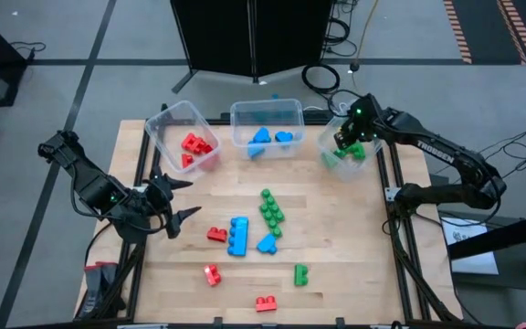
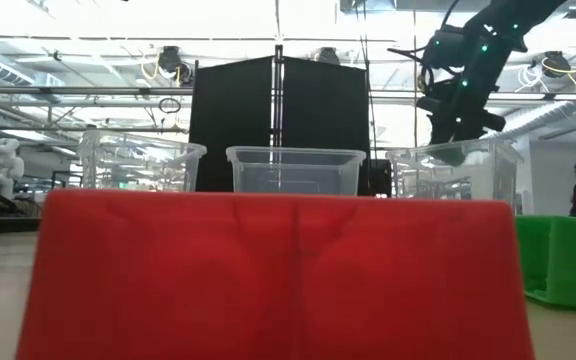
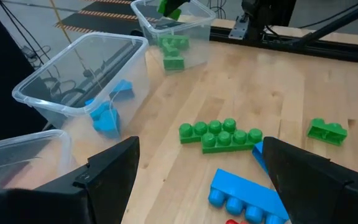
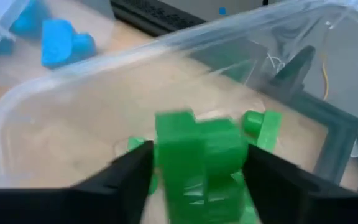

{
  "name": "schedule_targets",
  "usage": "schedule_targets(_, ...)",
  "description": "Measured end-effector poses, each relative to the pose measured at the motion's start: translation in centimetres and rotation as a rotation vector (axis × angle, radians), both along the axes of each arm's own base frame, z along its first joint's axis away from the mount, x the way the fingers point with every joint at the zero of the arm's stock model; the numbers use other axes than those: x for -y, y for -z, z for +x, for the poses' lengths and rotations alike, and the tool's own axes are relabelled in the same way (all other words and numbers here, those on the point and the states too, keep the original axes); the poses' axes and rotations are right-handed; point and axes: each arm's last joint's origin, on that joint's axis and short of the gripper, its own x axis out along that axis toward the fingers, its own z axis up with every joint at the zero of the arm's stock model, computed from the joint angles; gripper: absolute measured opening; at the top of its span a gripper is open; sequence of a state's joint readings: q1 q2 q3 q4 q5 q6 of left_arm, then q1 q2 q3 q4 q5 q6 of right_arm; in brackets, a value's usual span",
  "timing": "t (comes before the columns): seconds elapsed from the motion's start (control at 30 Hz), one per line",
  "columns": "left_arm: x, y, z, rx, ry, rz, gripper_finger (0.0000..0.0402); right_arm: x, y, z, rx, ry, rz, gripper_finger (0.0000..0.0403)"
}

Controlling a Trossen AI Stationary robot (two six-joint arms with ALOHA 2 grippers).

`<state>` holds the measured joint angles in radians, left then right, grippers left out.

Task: Sort blocks
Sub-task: Put the green game piece into the right transparent bin

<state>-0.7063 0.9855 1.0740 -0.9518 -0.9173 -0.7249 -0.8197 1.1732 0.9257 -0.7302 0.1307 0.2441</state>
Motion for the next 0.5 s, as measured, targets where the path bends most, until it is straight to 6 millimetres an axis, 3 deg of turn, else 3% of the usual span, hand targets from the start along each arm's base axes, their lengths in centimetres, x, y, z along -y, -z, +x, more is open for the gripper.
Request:
schedule_targets(0.1,0.0,0.0,0.0,0.001,-0.001,-0.002,0.0336,0.1,-0.1,0.0,0.009,0.005,-0.005,0.0293)
schedule_targets(0.2,0.0,0.0,0.0,0.001,-0.001,-0.002,0.0336,0.0,-0.6,0.0,0.010,0.002,0.004,0.0334)
schedule_targets(0.33,0.0,0.0,0.0,0.001,-0.001,-0.002,0.0336,0.1,-3.3,0.2,0.041,-0.017,-0.042,0.0342)
schedule_targets(0.5,0.0,0.0,0.0,0.001,-0.001,-0.002,0.0336,-0.8,-9.6,1.0,0.257,-0.154,-0.118,0.0333)
